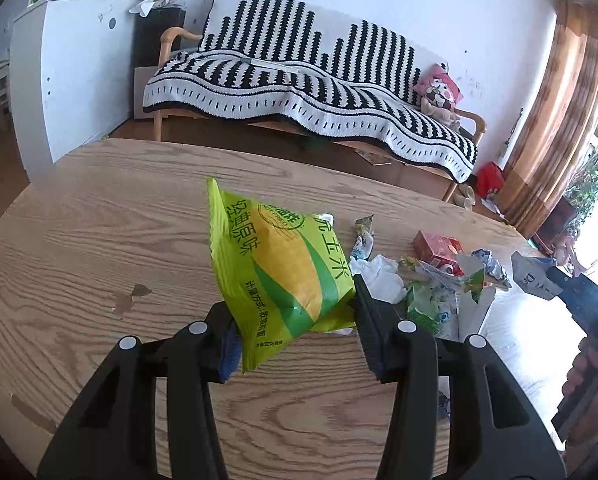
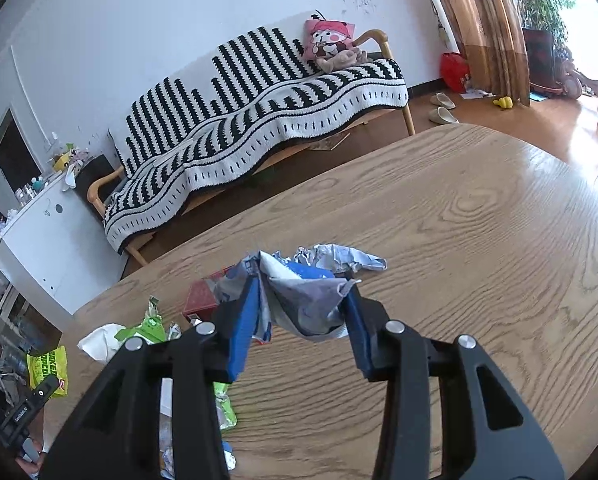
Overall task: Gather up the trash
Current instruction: 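Carry both items to the black bin and open both grippers over it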
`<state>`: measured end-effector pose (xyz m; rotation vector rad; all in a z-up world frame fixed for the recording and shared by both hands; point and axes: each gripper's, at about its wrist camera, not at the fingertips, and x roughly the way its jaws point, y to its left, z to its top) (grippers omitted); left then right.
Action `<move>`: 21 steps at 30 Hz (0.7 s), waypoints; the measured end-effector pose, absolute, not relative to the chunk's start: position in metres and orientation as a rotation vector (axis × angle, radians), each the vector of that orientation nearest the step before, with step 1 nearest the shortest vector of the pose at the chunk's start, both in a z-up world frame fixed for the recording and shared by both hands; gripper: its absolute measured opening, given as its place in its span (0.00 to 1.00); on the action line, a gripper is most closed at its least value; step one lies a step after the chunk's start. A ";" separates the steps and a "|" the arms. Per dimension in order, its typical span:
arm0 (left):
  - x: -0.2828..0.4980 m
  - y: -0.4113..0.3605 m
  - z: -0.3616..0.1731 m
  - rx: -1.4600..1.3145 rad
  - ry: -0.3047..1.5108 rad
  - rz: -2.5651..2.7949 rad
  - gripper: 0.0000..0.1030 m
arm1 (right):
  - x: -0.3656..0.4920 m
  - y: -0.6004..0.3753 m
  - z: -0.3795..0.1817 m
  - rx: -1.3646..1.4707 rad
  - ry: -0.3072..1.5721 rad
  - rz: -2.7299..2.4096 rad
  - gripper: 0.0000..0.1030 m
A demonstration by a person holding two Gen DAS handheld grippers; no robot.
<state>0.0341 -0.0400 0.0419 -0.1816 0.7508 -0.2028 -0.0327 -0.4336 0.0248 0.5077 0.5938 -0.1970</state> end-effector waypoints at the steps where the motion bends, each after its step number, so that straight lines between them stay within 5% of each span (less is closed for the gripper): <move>1: 0.035 -0.040 0.042 -0.183 0.752 -0.203 0.46 | -0.032 -0.433 0.025 0.507 0.596 -0.197 0.40; 12: 0.026 -0.057 0.047 -0.181 0.743 -0.261 0.46 | -0.040 -0.424 0.034 0.586 0.603 -0.099 0.40; 21: -0.033 -0.148 0.087 -0.174 0.722 -0.520 0.46 | -0.140 -0.461 0.078 0.753 0.377 -0.051 0.40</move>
